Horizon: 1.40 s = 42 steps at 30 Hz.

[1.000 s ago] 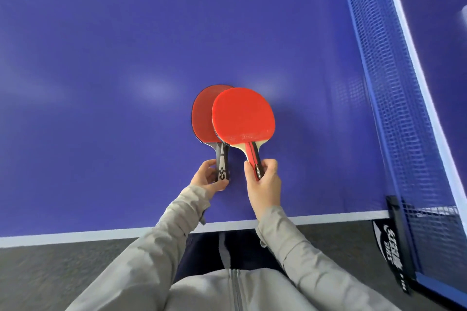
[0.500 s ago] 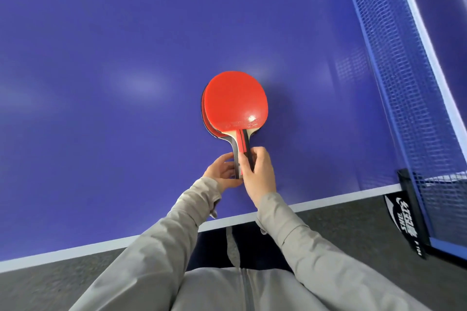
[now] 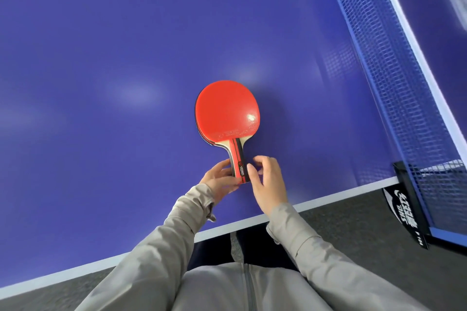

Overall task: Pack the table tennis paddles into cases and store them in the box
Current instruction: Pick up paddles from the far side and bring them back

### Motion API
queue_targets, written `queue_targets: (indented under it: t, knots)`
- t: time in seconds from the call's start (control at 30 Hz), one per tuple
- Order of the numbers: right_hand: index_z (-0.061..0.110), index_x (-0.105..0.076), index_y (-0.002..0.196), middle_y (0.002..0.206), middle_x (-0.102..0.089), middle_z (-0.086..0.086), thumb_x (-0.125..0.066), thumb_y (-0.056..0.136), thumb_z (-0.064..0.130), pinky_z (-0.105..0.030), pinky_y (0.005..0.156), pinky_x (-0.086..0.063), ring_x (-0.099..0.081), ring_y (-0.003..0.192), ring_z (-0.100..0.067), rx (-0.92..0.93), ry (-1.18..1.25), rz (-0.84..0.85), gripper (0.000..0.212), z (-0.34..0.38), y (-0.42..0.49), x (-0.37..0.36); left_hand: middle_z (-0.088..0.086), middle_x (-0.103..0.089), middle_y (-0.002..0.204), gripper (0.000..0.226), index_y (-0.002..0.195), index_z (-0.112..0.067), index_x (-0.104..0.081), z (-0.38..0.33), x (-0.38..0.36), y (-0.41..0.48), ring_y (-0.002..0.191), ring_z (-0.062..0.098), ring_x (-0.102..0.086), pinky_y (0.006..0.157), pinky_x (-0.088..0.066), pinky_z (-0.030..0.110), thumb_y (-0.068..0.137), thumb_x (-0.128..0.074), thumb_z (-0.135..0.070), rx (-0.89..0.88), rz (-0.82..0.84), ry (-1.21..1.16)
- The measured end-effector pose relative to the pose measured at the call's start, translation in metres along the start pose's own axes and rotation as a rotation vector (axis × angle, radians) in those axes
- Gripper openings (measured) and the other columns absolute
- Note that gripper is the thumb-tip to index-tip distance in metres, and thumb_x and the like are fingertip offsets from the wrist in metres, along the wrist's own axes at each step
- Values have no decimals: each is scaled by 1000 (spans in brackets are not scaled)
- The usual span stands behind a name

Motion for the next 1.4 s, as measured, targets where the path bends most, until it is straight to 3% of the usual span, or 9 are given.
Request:
queue_targets:
  t: [0.17,0.33,0.43,0.6,0.83,1.0,1.17,1.27,1.4]
  knots:
    - [14,-47,136,140,-46,-7,-53,94,34,-42,100,-35,-39,131,-25,91,-395,-3,48,-19,-11,21,2,-63,86,51,107,-14,-55,-16,-4,1,73,19,-63,62,-52,30,80,-62,-56,28,-270,357]
    - [28,-3,152,161,7,1,-34,97,50,-45,118,-8,8,148,-19,50,-762,232,67,-52,-18,10,2,-62,80,38,97,-20,-51,-22,1,-2,63,17,-61,60,-48,27,79,-66,-50,-16,-307,438]
    - [28,7,151,159,18,2,-36,97,49,-49,118,-4,17,146,-19,40,-792,270,72,-56,-21,6,0,-60,74,31,90,-27,-51,-24,7,-12,63,18,-61,55,-48,26,77,-66,-51,-22,-308,461]
    - [27,11,150,159,18,1,-32,98,49,-49,118,-1,16,146,-21,-26,-799,239,71,-64,-34,14,-1,-58,69,43,91,-21,-53,-21,5,-33,65,23,-58,64,-50,35,64,-62,-53,-49,-261,502]
    - [26,4,151,161,8,0,-32,98,46,-45,118,-2,9,148,-19,-239,-647,140,68,-127,-112,50,4,-56,70,46,95,-11,-52,-6,-33,-63,63,18,-61,66,-49,30,65,-64,-44,-104,-157,680]
    - [27,-5,152,161,-6,2,-31,97,49,-46,118,-6,-1,148,-17,-508,-534,213,64,-209,-197,54,10,-53,73,20,93,-7,-49,23,-87,-78,65,24,-55,54,-49,19,86,-66,-16,-129,-33,858]
    - [28,-6,152,160,-6,3,-27,98,51,-49,116,-9,-5,148,-19,-658,-416,409,62,-271,-281,48,3,-50,65,18,97,-4,-52,82,-152,-105,44,-3,-52,45,-42,7,87,-64,-14,-161,115,1025]
    - [27,-4,152,161,-4,2,-26,99,49,-49,117,-5,-3,148,-18,-657,-388,425,61,-298,-328,51,3,-51,64,17,91,-6,-53,133,-186,-126,42,-5,-52,44,-41,6,85,-66,-14,-158,166,1074]
    - [25,-10,152,160,-7,1,-30,99,47,-49,118,-8,-6,147,-19,-693,-310,352,61,-339,-391,67,3,-56,65,21,83,-19,-56,209,-227,-152,55,8,-61,61,-53,23,77,-74,-29,-98,229,1102]
Point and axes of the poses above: each hand's wrist, its own y-axis towards the middle knuckle, its own x-axis out of the back of the hand, z = x × y, the point moved 7 cm from there along y, towards the middle knuckle
